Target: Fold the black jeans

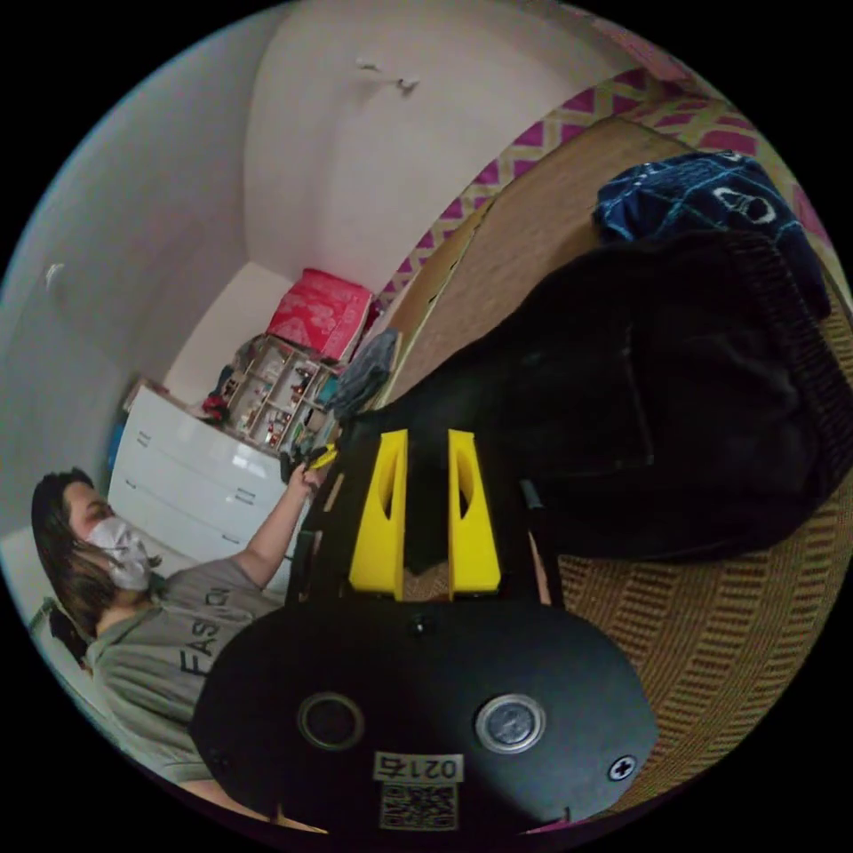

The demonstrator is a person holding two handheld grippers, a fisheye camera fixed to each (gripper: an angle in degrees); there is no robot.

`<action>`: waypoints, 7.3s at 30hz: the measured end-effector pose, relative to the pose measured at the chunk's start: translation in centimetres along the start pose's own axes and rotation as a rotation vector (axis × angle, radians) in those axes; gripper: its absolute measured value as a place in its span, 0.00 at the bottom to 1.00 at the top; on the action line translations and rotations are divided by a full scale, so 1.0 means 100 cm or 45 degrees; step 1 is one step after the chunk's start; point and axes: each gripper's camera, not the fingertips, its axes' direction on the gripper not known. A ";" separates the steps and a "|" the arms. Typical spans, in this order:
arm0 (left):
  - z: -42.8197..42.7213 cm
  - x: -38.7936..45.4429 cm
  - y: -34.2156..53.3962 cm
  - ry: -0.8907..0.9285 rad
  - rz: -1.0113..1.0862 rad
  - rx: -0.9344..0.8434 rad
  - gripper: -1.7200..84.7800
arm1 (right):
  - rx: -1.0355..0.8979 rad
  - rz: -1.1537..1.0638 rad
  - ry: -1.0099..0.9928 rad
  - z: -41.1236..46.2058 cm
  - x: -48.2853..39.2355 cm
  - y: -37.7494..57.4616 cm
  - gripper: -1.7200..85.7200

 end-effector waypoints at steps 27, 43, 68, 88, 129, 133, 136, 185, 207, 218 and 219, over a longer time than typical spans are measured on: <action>-0.015 -0.053 -0.011 -0.021 -0.005 -0.050 0.01 | -0.467 -1.236 0.806 0.252 -0.312 0.077 0.10; -0.011 -0.150 -0.010 0.356 -0.368 -0.020 0.01 | -0.581 -1.294 0.903 0.281 -0.333 0.114 0.01; 0.008 -0.102 0.056 0.282 -0.306 0.024 0.08 | -0.162 -0.761 0.633 0.130 -0.262 0.161 0.05; 0.061 -0.071 0.094 0.407 -0.509 0.123 0.18 | -0.086 -0.496 0.524 0.044 -0.181 0.181 0.13; 0.417 0.594 0.492 -0.037 1.047 -0.342 0.02 | 0.169 -0.253 0.466 -0.119 -0.039 0.242 0.10; 0.407 0.600 0.502 0.062 1.036 -0.267 0.04 | 0.208 -0.173 0.497 -0.128 -0.029 0.225 0.12; 0.391 0.609 0.515 0.130 1.093 -0.102 0.06 | 0.305 -0.056 0.539 -0.145 -0.018 0.205 0.14; 0.259 0.278 0.386 0.130 0.546 -0.040 0.01 | -0.177 -1.213 0.815 0.393 -0.416 0.035 0.01; 0.382 0.330 0.231 0.155 0.783 -0.147 0.01 | -0.349 -0.726 1.133 0.296 -0.223 -0.087 0.08; 0.390 0.274 0.165 0.574 0.465 -0.389 0.23 | -0.299 -0.248 0.590 0.165 -0.114 -0.165 0.22; 0.401 0.277 0.163 0.569 0.485 -0.446 0.23 | -0.357 -0.168 0.512 0.168 -0.089 -0.171 0.21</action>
